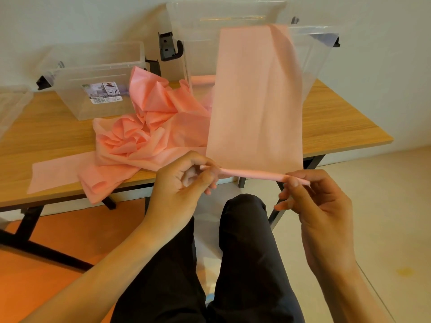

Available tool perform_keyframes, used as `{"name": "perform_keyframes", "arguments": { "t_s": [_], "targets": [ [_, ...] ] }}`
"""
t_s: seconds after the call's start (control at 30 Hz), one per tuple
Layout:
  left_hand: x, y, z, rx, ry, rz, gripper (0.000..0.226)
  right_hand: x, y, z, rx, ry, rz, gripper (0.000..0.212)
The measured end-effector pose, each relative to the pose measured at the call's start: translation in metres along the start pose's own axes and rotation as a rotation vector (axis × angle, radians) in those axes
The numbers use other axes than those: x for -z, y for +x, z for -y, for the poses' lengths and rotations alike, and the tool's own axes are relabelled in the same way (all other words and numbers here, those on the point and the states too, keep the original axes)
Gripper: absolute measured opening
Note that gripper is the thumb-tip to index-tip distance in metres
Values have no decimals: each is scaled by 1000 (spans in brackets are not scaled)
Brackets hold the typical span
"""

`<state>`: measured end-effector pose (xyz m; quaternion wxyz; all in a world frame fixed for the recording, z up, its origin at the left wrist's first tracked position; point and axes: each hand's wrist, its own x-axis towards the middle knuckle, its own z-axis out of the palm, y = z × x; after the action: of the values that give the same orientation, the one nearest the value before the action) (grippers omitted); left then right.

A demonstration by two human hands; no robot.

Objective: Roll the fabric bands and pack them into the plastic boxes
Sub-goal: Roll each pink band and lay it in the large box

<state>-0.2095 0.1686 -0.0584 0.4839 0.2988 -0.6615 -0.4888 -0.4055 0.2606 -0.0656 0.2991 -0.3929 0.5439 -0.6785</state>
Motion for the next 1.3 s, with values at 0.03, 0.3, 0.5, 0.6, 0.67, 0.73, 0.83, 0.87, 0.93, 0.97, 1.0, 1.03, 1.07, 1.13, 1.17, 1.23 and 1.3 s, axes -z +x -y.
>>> {"name": "perform_keyframes", "arguments": {
  "t_s": [0.03,0.3,0.5,0.6,0.67,0.73,0.83,0.87,0.93,0.97,1.0,1.03,1.07,1.13,1.17,1.23,1.3],
  "targets": [
    [-1,1,1,1,21,15,10,-1,1,-1,-1,-1,-1,17],
    [-10,1,-2,71,-71,-51,22,-3,6,2,-59,97,-73,19],
    [-14,3,-5,19,-69,-92,18,-3,12,2,-4,116,-68,6],
    [-14,5,-7,-15,-34,-64,11,-4,9,4,-5,120,-56,14],
    [-13,6,-7,-49,14,-51,6,-4,9,5,-22,111,-60,23],
    [-13,6,-8,-63,41,-45,12,-3,8,5,-33,95,-54,28],
    [-12,7,-10,-38,-9,-23,12,2,7,4,-41,72,-31,33],
    [-11,7,-10,-32,-32,-23,15,4,7,4,-43,73,-24,33],
    [-11,8,-9,-40,-26,-38,16,5,7,4,-39,60,-20,29],
    [-11,8,-9,-44,-16,-45,14,5,7,4,-33,46,-22,27],
    [-12,8,-9,-42,-7,-47,13,4,7,4,-29,35,-23,25],
    [-13,9,-9,-34,-5,-44,12,3,7,4,-29,26,-24,24],
    [-13,9,-10,-23,-6,-36,11,2,8,4,-32,22,-23,24],
    [-15,10,-10,-1,-5,-9,13,0,9,4,-44,19,-24,25],
    [-15,10,-9,8,-9,3,14,-1,10,4,-50,17,-28,26],
    [-17,10,-7,29,-42,11,16,-1,10,3,-58,26,-36,27],
    [-17,9,-6,36,-64,-6,18,-1,10,3,-58,44,-43,25]
  ]
}}
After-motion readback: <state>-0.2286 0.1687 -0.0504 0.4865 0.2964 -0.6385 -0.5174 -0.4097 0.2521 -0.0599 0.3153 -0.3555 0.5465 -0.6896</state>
